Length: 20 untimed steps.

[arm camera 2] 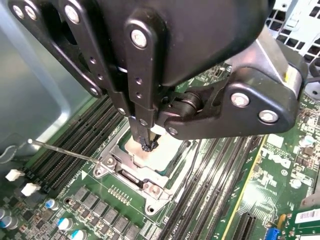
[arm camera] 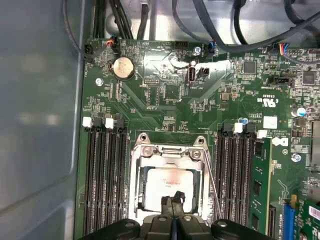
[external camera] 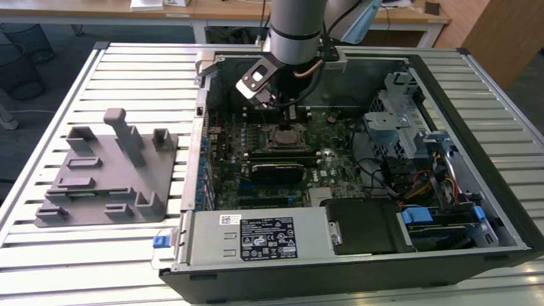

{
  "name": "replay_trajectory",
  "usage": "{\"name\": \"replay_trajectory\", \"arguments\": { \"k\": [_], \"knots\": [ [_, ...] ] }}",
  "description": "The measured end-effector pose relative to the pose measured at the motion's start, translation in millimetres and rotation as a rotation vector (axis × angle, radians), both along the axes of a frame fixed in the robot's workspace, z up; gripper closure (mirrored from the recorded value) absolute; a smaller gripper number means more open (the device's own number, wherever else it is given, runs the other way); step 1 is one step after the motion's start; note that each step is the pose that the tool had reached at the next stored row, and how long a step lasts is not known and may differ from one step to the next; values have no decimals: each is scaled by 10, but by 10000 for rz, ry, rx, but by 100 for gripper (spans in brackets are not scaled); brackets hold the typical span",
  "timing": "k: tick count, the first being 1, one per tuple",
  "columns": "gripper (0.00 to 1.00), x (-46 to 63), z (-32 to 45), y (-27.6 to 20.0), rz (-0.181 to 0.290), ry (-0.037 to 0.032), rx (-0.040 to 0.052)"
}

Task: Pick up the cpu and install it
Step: 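Install the first cpu locking lever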

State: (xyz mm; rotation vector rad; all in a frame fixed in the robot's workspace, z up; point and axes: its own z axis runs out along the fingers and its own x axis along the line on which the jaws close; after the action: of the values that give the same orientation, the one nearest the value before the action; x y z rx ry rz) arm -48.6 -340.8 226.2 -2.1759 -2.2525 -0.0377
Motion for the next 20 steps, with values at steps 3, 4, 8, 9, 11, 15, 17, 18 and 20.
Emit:
{"name": "replay_trajectory", "arguments": {
  "k": [3,4,8,9,11,15,17,18,20],
  "knots": [
    [89,0,51,0,-1,0,-1],
    [89,0,76,0,0,0,0],
    [89,0,212,0,-1,0,-1],
    [89,0,253,0,-1,0,-1],
    [89,-1,339,0,0,0,-1],
    [89,-8,375,0,324,-1,0],
    [89,-8,375,0,678,0,-1],
    [89,-8,375,0,864,0,-2],
    [89,-8,373,0,1235,1,-3]
  ]
}}
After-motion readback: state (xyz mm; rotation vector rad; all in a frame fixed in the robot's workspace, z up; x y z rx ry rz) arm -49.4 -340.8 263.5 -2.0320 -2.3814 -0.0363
